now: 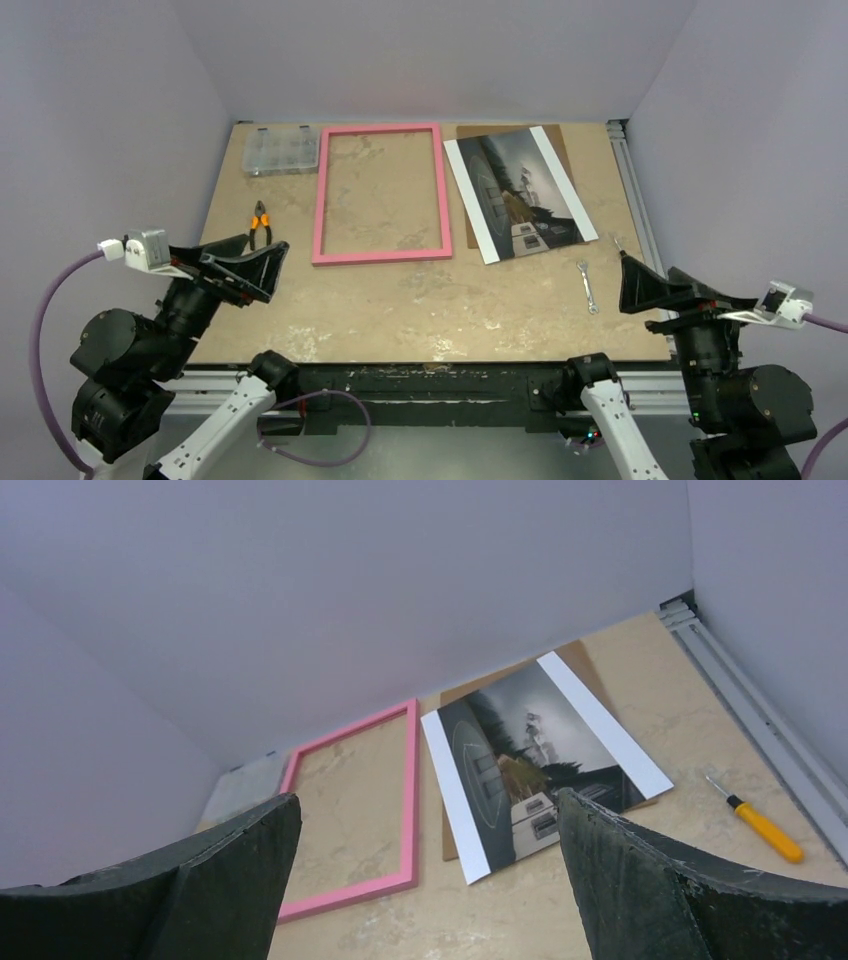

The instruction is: Take the photo out of the frame

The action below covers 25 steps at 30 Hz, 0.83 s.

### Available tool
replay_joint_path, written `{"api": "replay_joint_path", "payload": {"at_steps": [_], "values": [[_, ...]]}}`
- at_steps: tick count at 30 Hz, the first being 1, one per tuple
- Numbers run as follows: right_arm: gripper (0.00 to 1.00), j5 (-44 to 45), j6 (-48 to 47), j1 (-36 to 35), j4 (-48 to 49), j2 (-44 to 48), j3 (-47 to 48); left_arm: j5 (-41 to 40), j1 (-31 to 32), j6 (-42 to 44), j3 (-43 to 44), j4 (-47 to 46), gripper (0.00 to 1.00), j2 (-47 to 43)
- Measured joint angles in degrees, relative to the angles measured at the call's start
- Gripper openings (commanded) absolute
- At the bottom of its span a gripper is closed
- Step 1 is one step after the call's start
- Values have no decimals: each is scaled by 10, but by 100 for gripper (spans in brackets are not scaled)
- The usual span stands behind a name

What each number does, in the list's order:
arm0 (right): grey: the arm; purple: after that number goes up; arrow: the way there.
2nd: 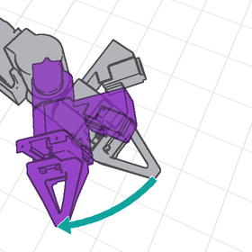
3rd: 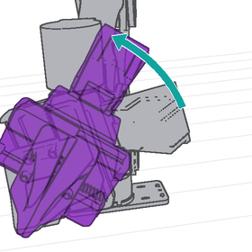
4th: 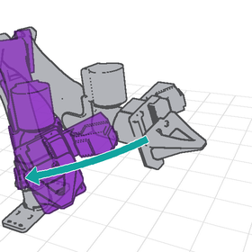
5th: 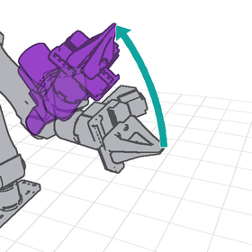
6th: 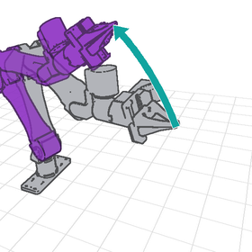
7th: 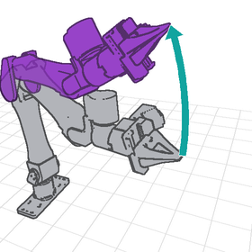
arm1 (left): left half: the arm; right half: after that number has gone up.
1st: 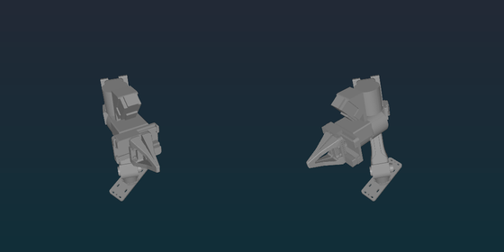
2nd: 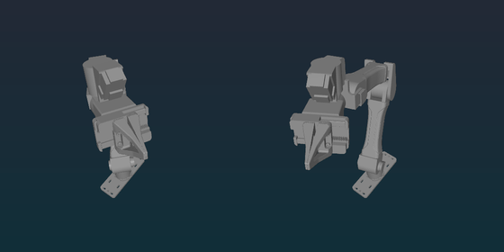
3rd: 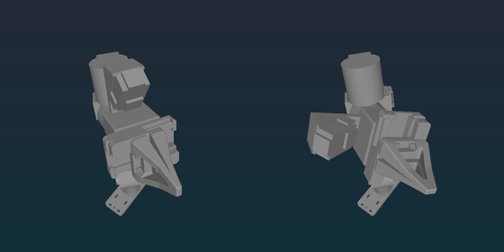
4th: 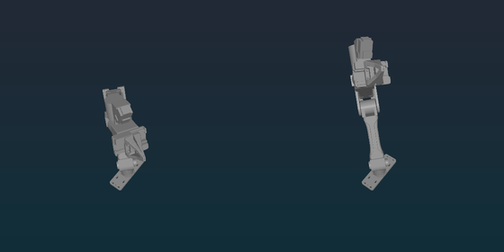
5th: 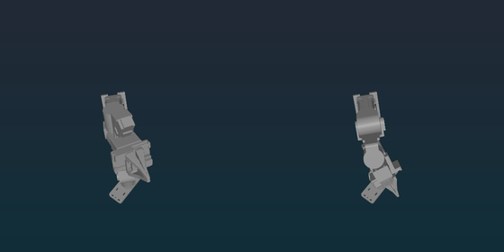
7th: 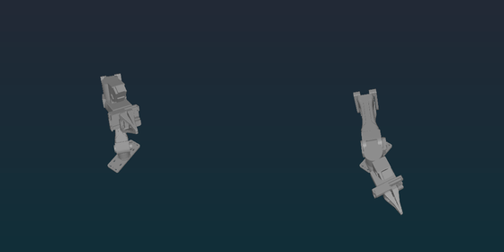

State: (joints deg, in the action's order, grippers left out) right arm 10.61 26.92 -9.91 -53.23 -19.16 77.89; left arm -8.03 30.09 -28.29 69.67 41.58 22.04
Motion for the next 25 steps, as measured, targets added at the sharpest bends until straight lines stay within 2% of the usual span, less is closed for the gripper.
{"api": "replay_joint_path", "payload": {"at_steps": [11,25], "values": [[99,30,-1,0,-20,25,-23,-88,0,0,-6,28,89,-18],[99,64,0,0,-21,59,-42,-104,0,-2,-12,34,89,-10]]}}
